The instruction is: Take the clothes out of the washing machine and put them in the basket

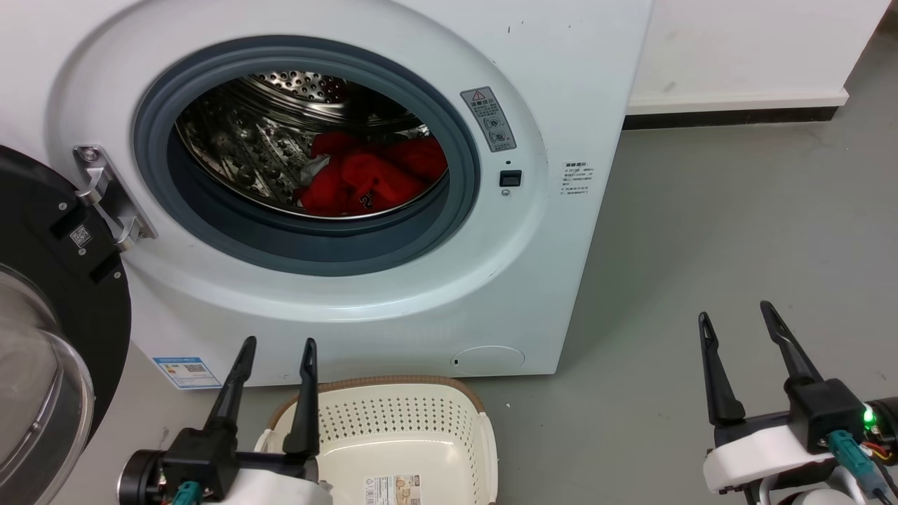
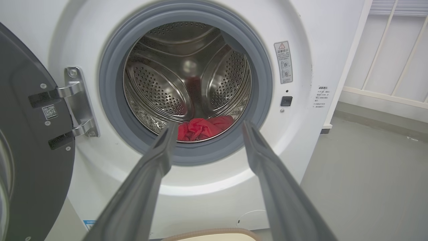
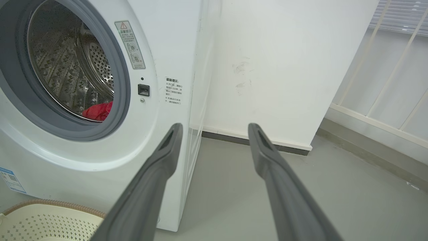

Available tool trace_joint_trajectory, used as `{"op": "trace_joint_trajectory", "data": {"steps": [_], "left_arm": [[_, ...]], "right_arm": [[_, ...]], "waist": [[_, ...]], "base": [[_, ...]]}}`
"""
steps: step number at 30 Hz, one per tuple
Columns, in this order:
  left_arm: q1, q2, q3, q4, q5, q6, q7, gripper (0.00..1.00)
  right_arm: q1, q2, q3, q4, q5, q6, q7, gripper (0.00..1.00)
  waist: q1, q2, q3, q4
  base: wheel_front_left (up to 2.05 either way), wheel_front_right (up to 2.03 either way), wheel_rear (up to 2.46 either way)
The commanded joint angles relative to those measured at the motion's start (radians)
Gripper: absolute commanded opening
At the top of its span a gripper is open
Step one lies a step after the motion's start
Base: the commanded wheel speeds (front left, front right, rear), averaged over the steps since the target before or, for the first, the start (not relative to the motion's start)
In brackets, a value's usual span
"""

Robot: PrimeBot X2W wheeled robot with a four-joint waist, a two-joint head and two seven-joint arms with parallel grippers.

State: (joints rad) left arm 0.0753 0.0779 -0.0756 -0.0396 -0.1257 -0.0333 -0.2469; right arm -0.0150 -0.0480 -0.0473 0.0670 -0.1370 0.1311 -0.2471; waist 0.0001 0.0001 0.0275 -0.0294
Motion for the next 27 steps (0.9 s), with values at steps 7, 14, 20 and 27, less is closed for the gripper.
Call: {"op": "trace_joint_trajectory", "data": {"steps": [7,14,20,27], "left_arm": [[0.021,-0.02,0.044,-0.012,0.036,-0.047,-0.018,1.0],[0.012,-0.026,0.056,0.008,0.054,-0.071,-0.02,1.0],[0.011,-0.028,0.056,0.024,0.061,-0.076,-0.019,1.0],[0.012,-0.028,0.061,0.035,0.04,-0.073,-0.019,1.0]], "right_arm": [[0.008,-0.003,-0.008,0.046,0.095,-0.001,-0.018,1.0],[-0.011,-0.003,-0.016,0.073,0.134,-0.001,-0.019,1.0],[-0.011,-0.003,-0.017,0.082,0.14,-0.001,-0.019,1.0],[-0.019,-0.002,-0.024,0.095,0.147,-0.001,-0.019,1.0]], "waist": [[-0.0001,-0.0001,0.003,-0.001],[-0.0001,-0.0001,0.011,-0.003],[-0.0001,-0.0001,0.012,-0.002],[-0.0001,-0.0001,0.011,-0.002]], "base": [[0.0,0.0,0.0],[0.0,0.0,0.0],[0.0,0.0,0.0],[0.0,0.0,0.0]]}}
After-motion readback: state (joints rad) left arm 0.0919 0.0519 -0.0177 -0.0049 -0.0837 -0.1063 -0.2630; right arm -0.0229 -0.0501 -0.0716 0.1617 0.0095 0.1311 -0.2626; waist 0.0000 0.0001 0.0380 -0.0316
